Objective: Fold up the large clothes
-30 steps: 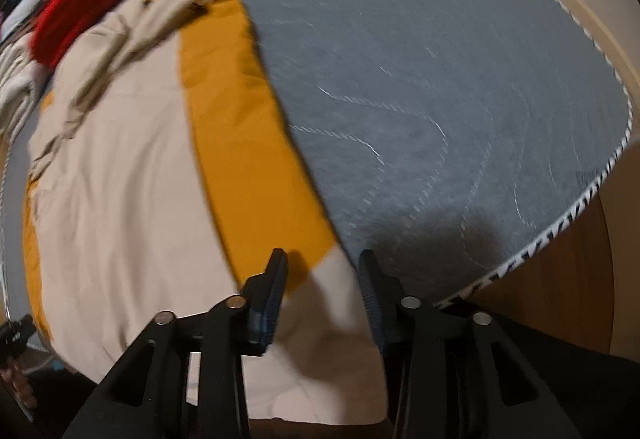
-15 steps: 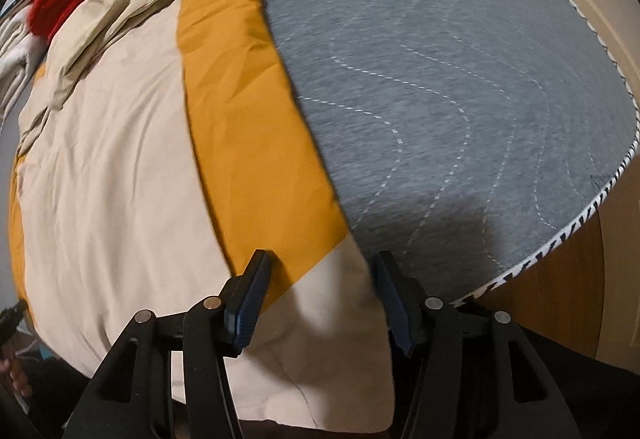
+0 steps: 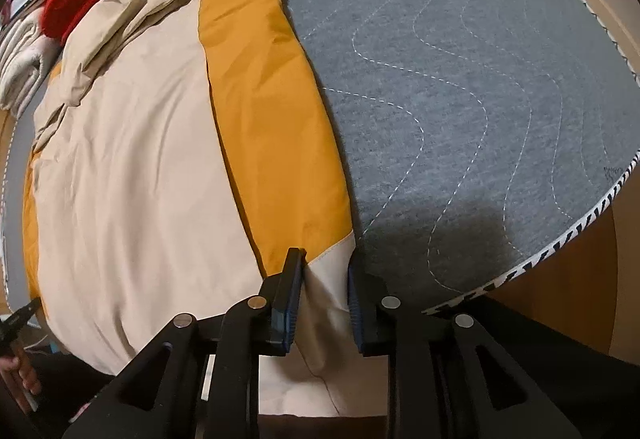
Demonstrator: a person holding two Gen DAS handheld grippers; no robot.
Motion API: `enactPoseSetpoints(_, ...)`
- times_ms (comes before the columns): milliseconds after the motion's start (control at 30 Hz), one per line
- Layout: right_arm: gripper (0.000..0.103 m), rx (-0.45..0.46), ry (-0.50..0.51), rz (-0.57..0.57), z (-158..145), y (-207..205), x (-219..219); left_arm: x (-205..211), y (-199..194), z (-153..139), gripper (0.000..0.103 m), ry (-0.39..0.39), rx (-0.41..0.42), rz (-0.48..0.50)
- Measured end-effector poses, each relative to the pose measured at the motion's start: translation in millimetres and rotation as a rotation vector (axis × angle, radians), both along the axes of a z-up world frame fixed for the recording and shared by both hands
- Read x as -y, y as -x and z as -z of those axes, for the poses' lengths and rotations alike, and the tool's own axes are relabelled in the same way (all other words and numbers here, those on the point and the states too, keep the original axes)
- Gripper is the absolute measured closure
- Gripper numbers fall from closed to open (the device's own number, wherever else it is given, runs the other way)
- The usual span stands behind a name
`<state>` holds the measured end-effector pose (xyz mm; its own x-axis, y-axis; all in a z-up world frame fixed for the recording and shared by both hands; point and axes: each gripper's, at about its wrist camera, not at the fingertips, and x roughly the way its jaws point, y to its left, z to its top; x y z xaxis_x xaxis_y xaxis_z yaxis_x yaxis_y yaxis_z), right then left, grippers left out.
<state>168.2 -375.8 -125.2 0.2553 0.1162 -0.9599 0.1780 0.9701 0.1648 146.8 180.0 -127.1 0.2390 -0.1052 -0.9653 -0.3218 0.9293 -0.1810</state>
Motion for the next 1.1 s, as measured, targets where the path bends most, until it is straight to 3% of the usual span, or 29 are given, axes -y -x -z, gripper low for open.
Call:
enactPoseSetpoints(167, 0.076, -0.003, 0.023, -0.017, 2, 1, -4, 0, 11, 1, 0.094, -0.019, 0.011, 0.027)
enactPoseSetpoints(267, 0.089, 0.011, 0.006, -0.008, 1, 3, -2, 9, 11, -4, 0.097, -0.031, 0.037, 0.038)
enactPoseSetpoints(333, 0.095, 0.031, -0.045, 0.014, -2, -4, -2, 8, 13, -10, 0.097, -0.019, 0.060, 0.028)
enactPoseSetpoints(467, 0.096, 0.096, -0.190, 0.070, -23, 7, 18, 5, 25, -17, 0.097, 0.039, 0.079, -0.005)
enactPoseSetpoints(600, 0.095, 0.065, -0.269, 0.118, -17, 11, 31, -2, 26, -11, 0.096, 0.095, 0.056, -0.052)
enactPoseSetpoints(833, 0.085, 0.001, -0.133, 0.089, 0, 5, 20, -5, 27, 0, 0.091, 0.095, 0.016, -0.076)
enactPoseSetpoints(1100, 0.084, -0.007, -0.033, 0.031, 4, -3, 6, 0, 23, 3, 0.088, 0.058, 0.001, -0.060)
